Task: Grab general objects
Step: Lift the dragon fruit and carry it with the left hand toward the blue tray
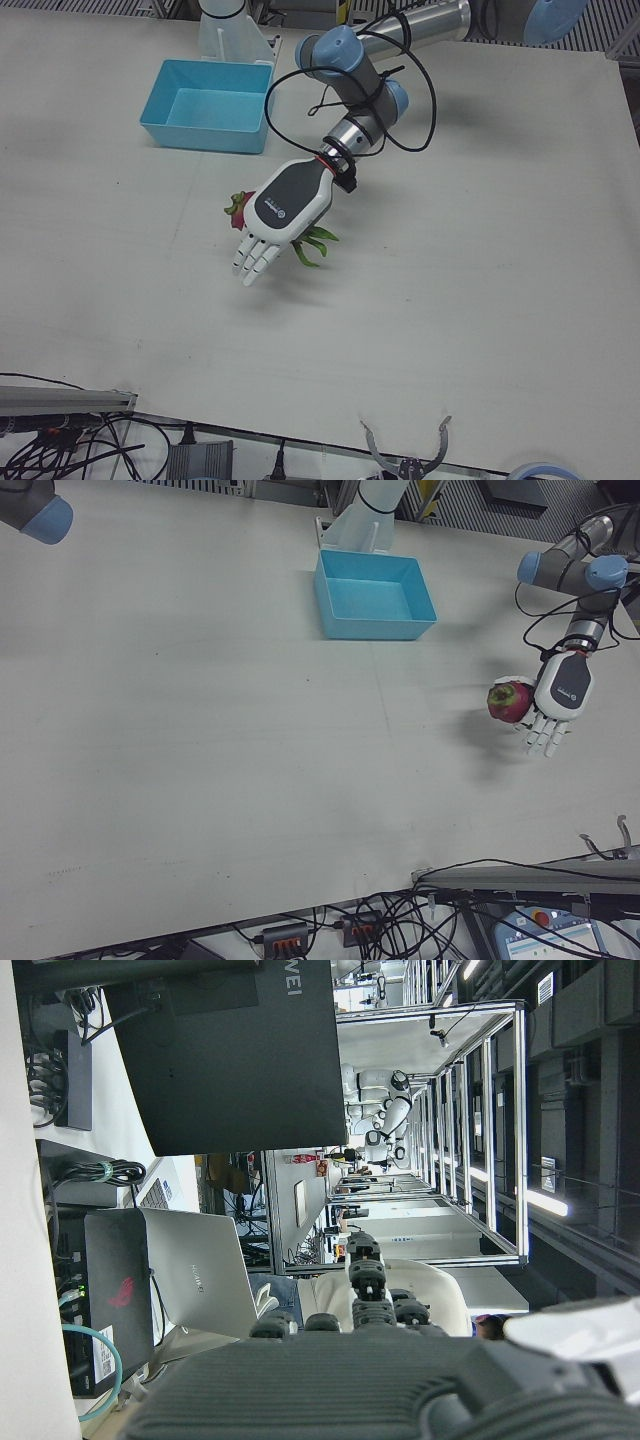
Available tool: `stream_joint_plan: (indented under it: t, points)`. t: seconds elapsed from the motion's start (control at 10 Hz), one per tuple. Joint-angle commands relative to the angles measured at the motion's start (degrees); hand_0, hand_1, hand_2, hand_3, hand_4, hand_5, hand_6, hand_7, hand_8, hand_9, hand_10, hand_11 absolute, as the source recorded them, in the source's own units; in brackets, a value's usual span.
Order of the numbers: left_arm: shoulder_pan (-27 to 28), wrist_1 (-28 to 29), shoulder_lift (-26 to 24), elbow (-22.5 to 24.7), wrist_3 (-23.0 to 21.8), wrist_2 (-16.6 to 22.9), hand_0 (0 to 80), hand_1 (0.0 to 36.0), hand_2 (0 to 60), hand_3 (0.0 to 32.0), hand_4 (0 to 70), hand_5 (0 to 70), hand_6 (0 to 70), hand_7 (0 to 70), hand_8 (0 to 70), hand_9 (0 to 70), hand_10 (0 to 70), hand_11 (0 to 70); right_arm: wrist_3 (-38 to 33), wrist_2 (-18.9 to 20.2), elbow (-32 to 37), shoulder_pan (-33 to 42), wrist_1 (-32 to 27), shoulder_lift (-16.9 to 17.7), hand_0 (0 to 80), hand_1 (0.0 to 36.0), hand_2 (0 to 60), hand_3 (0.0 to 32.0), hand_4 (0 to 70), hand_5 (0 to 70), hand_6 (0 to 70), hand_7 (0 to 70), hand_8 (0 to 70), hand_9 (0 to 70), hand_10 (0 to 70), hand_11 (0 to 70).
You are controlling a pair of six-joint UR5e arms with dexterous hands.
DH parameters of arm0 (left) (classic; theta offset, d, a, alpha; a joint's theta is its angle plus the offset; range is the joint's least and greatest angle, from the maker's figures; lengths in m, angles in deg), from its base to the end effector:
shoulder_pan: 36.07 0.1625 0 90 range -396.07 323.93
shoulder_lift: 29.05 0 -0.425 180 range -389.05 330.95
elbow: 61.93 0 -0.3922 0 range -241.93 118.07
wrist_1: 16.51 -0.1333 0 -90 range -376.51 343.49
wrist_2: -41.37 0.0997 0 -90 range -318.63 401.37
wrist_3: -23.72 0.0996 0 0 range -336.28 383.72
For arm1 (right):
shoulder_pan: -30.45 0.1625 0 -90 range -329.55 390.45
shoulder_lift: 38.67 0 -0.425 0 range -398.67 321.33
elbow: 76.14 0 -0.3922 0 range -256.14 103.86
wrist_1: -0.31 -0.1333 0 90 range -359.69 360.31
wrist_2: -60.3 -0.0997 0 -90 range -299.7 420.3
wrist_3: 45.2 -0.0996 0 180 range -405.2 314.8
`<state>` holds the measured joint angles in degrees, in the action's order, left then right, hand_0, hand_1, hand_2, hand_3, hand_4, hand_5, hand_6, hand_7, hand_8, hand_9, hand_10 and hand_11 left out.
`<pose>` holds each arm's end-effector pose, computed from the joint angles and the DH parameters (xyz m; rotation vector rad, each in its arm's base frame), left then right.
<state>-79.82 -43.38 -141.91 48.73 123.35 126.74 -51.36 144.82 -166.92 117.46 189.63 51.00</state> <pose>0.3163 -0.4985 0.3511 0.8989 1.6614 -0.4855 0.1177 -0.4853 0.6927 0.0491 1.9912 -2.2928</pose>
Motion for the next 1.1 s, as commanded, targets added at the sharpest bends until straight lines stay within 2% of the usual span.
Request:
stream_joint_plan:
  t: [0.0, 0.2, 0.4, 0.5, 0.7, 0.8, 1.0]
  points:
    - [7.1, -8.6, -7.3, 6.2, -3.5, 2.7, 30.2, 8.2, 51.5, 0.0, 36.7, 70.0, 16.3, 23.1, 22.3, 13.8, 7.8, 10.6, 0.0, 0.0, 0.0, 0.0, 0.0, 0.1, 0.0, 0.0, 0.0, 0.0, 0.0, 0.0, 0.0, 0.0, 0.0, 0.0, 0.0, 0.0]
    - [15.0, -16.6, -17.5, 7.4, -3.2, 1.8, 37.6, 9.8, 52.1, 0.0, 39.3, 70.0, 16.3, 24.1, 21.7, 13.0, 7.6, 10.4, 0.0, 0.0, 0.0, 0.0, 0.0, 0.1, 0.0, 0.0, 0.0, 0.0, 0.0, 0.0, 0.0, 0.0, 0.0, 0.0, 0.0, 0.0]
    - [21.5, -21.0, -24.1, 7.3, -3.1, -0.5, 40.5, 11.0, 52.7, 0.0, 45.6, 70.0, 18.3, 26.7, 22.6, 14.3, 8.1, 11.3, 0.0, -0.1, 0.0, 0.0, 0.0, 0.0, 0.0, 0.0, 0.0, 0.0, 0.0, 0.0, 0.0, 0.0, 0.0, 0.0, 0.0, 0.0]
    - [24.1, -21.9, -25.6, 7.3, -3.1, -1.6, 41.2, 11.1, 52.2, 0.0, 47.4, 70.0, 19.0, 27.8, 22.9, 14.6, 8.2, 11.4, 0.0, -0.1, 0.0, 0.0, 0.0, 0.0, 0.0, 0.0, 0.0, 0.0, 0.0, 0.0, 0.0, 0.0, 0.0, 0.0, 0.0, 0.0]
    - [25.3, -20.9, -25.1, 7.3, -3.1, -1.1, 41.1, 10.3, 49.7, 0.0, 48.4, 70.0, 19.1, 28.1, 22.7, 14.4, 8.3, 11.3, 0.0, 0.0, 0.0, 0.0, 0.0, 0.0, 0.0, 0.0, 0.0, 0.0, 0.0, 0.0, 0.0, 0.0, 0.0, 0.0, 0.0, 0.0]
    - [25.0, -20.3, -24.6, 7.4, -3.2, 0.5, 39.2, 8.3, 45.5, 0.0, 46.1, 70.0, 17.8, 27.0, 22.1, 13.8, 7.9, 10.8, 0.0, 0.0, 0.0, 0.0, 0.0, 0.1, 0.0, 0.0, 0.0, 0.0, 0.0, 0.0, 0.0, 0.0, 0.0, 0.0, 0.0, 0.0]
    - [24.9, -19.4, -20.1, 9.5, -3.1, 2.6, 35.4, 6.3, 42.5, 0.0, 43.9, 70.0, 15.8, 25.0, 21.2, 12.7, 7.0, 9.3, 0.0, 0.0, 0.0, 0.0, 0.0, 0.1, 0.0, 0.0, 0.0, 0.0, 0.0, 0.0, 0.0, 0.0, 0.0, 0.0, 0.0, 0.0]
